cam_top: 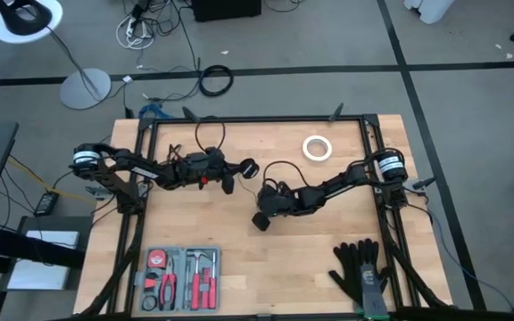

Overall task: Coil cords
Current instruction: Coil the black wire on the black spool

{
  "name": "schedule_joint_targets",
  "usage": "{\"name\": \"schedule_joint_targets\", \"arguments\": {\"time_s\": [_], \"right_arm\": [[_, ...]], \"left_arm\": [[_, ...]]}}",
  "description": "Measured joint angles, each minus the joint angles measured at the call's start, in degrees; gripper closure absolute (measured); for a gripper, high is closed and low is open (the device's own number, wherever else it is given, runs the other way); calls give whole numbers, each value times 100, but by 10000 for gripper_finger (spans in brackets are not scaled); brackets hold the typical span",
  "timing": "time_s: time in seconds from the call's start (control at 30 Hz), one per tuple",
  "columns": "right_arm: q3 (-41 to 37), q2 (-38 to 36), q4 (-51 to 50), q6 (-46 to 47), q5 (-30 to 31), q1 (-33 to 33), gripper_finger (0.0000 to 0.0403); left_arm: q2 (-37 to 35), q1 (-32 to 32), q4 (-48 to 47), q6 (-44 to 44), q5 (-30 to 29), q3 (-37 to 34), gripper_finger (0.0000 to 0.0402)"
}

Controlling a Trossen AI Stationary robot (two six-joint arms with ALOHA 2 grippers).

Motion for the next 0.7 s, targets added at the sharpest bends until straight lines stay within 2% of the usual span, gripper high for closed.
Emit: {"name": "schedule_joint_targets", "arguments": {"time_s": [0.1, 0.23, 0.37, 0.53, 0.7], "right_arm": [[-5, -92, -226, -34, 60, 1, 397], [-37, -457, -1213, -88, 337, -71, 401], [-40, -881, -1616, -86, 445, -171, 401], [-39, -934, -962, -90, 191, -139, 399], [-36, -665, -85, -436, 147, 49, 376]], "left_arm": [[0, 0, -7, -3, 241, 0, 401], [0, 0, -34, -5, 613, 0, 401], [0, 0, -42, 18, 631, 0, 401], [0, 42, 50, 24, 173, 0, 401], [0, 152, 167, 25, 190, 0, 401]]}}
